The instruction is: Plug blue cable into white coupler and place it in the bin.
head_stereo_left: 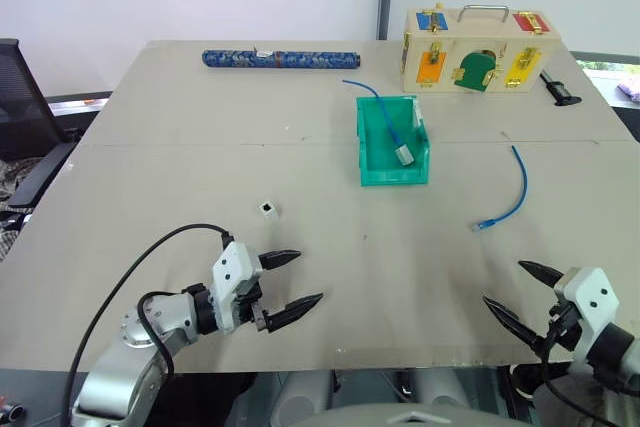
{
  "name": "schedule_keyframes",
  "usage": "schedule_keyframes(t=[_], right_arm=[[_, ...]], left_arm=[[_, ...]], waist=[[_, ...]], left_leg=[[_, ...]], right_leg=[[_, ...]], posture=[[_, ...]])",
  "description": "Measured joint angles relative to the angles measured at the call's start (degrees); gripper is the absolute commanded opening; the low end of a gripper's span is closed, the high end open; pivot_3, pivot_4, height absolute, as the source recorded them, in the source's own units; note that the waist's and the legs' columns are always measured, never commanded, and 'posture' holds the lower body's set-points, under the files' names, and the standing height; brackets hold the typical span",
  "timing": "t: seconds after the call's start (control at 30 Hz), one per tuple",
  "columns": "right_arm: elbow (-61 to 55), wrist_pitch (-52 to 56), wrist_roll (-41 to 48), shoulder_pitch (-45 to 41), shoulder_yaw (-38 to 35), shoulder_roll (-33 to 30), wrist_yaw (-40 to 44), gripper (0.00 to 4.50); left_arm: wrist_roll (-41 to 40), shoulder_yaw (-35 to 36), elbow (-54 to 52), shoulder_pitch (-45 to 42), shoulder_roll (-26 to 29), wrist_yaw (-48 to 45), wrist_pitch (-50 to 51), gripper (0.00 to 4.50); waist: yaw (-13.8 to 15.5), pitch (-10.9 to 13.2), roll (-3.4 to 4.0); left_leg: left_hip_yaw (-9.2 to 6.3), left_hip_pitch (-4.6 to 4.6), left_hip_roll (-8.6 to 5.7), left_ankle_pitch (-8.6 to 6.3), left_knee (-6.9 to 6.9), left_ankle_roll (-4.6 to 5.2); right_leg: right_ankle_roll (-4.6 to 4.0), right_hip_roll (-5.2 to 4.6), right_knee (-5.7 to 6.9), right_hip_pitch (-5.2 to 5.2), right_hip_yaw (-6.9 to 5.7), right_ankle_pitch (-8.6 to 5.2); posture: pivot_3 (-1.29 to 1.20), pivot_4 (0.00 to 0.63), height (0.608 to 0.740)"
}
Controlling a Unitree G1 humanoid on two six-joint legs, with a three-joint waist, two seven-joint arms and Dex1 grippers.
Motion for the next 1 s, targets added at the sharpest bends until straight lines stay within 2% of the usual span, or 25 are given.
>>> schedule_keyframes(t=[0.07,0.27,0.43,0.47,0.5,0.57,0.73,0.93,1.0], right_arm=[[-0.02,0.12,0.03,-0.24,-0.02,-0.09,0.01,4.46],[-0.47,6.24,-0.40,-14.66,-0.73,-14.52,2.78,4.46],[9.41,6.77,-3.25,-26.50,4.87,-24.08,9.00,4.46],[12.76,6.34,-4.22,-29.87,7.27,-25.69,11.00,3.94],[15.64,5.71,-5.13,-32.47,9.20,-26.81,12.62,3.70],[20.15,4.04,-6.78,-36.80,12.30,-27.69,15.31,2.84],[31.96,-1.52,-11.94,-47.63,22.53,-28.01,22.49,2.84],[45.23,-9.10,-18.20,-58.81,30.38,-23.82,27.89,2.84],[49.06,-11.09,-20.27,-62.74,32.19,-22.22,29.16,2.32]], left_arm=[[-0.05,-0.01,0.00,-0.10,-0.03,0.03,0.06,4.50],[-8.95,-0.15,-4.47,-12.37,-2.10,5.40,11.51,4.50],[-10.32,-2.25,-5.79,-15.33,-0.02,4.29,14.16,4.50],[-9.98,-2.70,-5.92,-15.54,0.48,3.33,13.78,4.50],[-9.55,-3.01,-6.07,-15.91,0.83,2.60,13.52,4.50],[-9.15,-3.58,-6.30,-16.52,1.22,1.56,12.91,4.50],[-8.91,-3.87,-6.48,-16.82,1.92,-0.06,12.09,4.50],[-8.55,-3.83,-7.21,-16.29,1.94,0.29,11.66,4.50],[-8.50,-3.41,-7.46,-15.45,1.92,0.93,11.57,4.50]], waist=[[0.00,0.00,0.00],[-0.18,0.13,-0.02],[-0.37,0.19,0.00],[-0.45,0.21,0.00],[-0.47,0.26,0.02],[-0.50,0.28,0.02],[-0.57,0.35,0.03],[-0.77,0.38,0.08],[-0.72,0.38,0.06]], left_leg=[[0.00,0.00,0.00,0.00,0.00,0.00],[0.06,0.09,-0.05,0.01,0.18,0.02],[0.28,-0.01,-0.06,0.01,0.06,0.01],[0.32,-0.01,-0.06,0.01,0.06,0.01],[0.34,-0.03,-0.06,0.01,0.06,0.02],[0.37,-0.03,-0.05,0.00,0.06,0.03],[0.38,-0.01,-0.06,0.00,0.10,0.03],[0.37,-0.01,-0.05,0.00,0.08,0.03],[0.37,0.00,-0.05,0.00,0.09,0.02]], right_leg=[[0.00,0.00,0.00,0.00,0.00,0.00],[0.03,0.00,0.02,0.19,-0.06,0.02],[-0.19,0.03,-0.04,0.11,-0.19,0.15],[-0.23,0.02,-0.08,0.11,-0.16,0.14],[-0.27,0.01,-0.12,0.11,-0.16,0.12],[-0.27,-0.01,-0.13,0.11,-0.14,0.12],[-0.27,-0.02,-0.11,0.12,-0.13,0.13],[-0.18,0.00,-0.08,0.08,-0.10,0.20],[-0.08,0.00,-0.09,0.08,-0.10,0.27]], posture=[[0.00,0.150,0.740],[0.00,0.150,0.740],[0.00,0.150,0.740],[0.00,0.150,0.740],[0.00,0.150,0.740],[0.00,0.150,0.740],[0.00,0.150,0.740],[0.00,0.150,0.740],[0.00,0.150,0.740]])
